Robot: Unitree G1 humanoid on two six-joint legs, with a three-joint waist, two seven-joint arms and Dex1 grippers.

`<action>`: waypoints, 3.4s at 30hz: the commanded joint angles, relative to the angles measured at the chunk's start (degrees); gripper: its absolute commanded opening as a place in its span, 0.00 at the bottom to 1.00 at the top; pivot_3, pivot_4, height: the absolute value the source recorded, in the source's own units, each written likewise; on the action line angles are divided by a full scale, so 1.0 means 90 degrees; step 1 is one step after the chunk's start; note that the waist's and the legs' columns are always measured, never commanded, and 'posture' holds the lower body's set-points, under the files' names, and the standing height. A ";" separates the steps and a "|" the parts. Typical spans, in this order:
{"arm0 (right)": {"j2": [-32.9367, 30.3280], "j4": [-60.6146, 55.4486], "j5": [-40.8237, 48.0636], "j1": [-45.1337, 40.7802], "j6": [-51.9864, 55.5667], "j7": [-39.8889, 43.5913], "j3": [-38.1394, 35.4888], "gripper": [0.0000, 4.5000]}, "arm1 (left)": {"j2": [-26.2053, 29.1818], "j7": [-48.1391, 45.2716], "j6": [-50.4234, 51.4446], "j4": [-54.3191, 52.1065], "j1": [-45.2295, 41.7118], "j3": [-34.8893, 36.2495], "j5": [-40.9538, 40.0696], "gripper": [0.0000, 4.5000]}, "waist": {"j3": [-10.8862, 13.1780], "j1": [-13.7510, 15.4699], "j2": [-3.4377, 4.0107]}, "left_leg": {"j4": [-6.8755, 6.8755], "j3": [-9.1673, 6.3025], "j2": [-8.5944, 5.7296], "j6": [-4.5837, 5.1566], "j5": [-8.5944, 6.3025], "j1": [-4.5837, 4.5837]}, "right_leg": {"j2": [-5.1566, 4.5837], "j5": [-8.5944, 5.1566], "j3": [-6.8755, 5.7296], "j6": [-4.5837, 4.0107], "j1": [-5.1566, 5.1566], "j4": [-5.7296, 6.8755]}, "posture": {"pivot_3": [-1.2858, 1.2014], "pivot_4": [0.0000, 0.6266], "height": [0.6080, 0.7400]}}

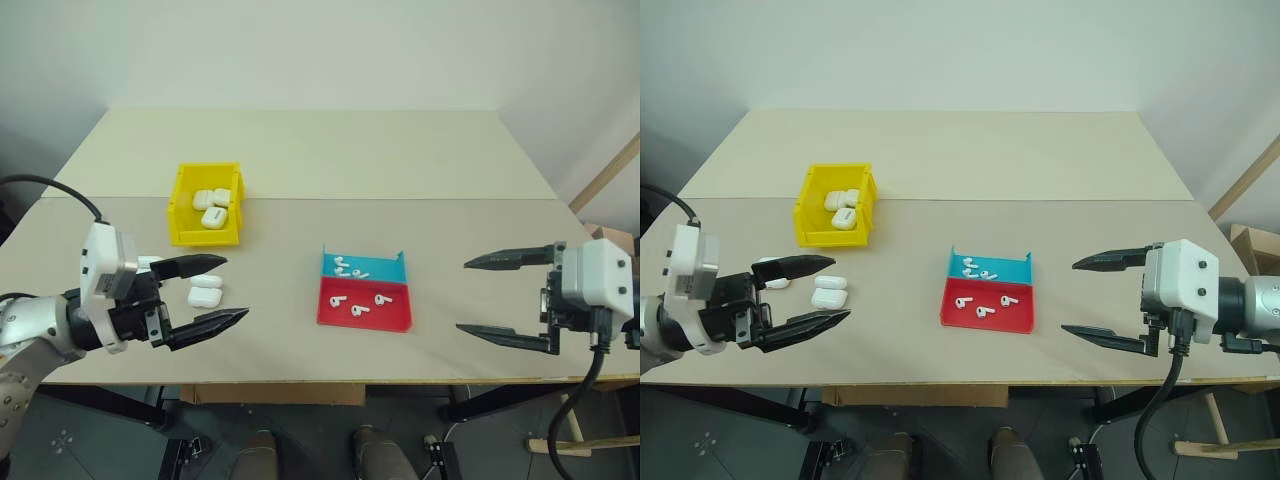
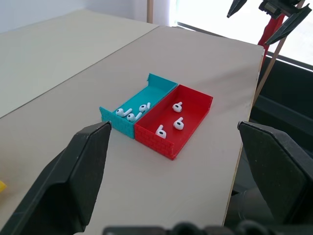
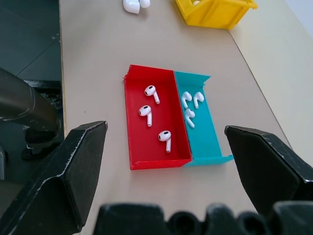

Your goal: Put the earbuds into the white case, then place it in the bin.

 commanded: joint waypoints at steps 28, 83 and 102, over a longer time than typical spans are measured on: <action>-0.0205 0.0212 -0.0118 -0.0530 0.0188 -0.0122 0.0311 0.99 | 0.1381 0.4991 0.4255 0.0040 -0.3168 -0.1209 -0.1085 1.00 | 0.0002 -0.0003 -0.0014 | 0.0001 -0.0006 -0.0004 0.0001 -0.0001 -0.0003 | 0.0000 -0.0001 -0.0002 0.0004 -0.0004 0.0009 | 0.52 0.24 1.00; -0.0334 -0.0856 -0.0216 0.0278 0.1861 -0.1357 0.0379 0.99 | -0.0279 1.3994 0.3357 0.3721 -0.4466 -0.4300 -0.6417 1.00 | -0.0012 0.0204 -0.0031 | 0.0015 -0.0016 -0.0028 -0.0016 0.0008 -0.0001 | -0.0020 0.0002 0.0000 0.0003 0.0001 0.0030 | 0.52 0.24 1.00; -0.0319 -0.1002 -0.0190 0.0415 0.2073 -0.1408 0.0212 0.99 | -0.0586 1.4087 0.3510 0.4291 -0.4682 -0.4429 -0.6417 1.00 | -0.0013 0.0206 -0.0033 | 0.0014 -0.0017 -0.0030 -0.0016 0.0008 -0.0001 | -0.0020 0.0002 0.0000 0.0003 0.0001 0.0029 | 0.52 0.24 1.00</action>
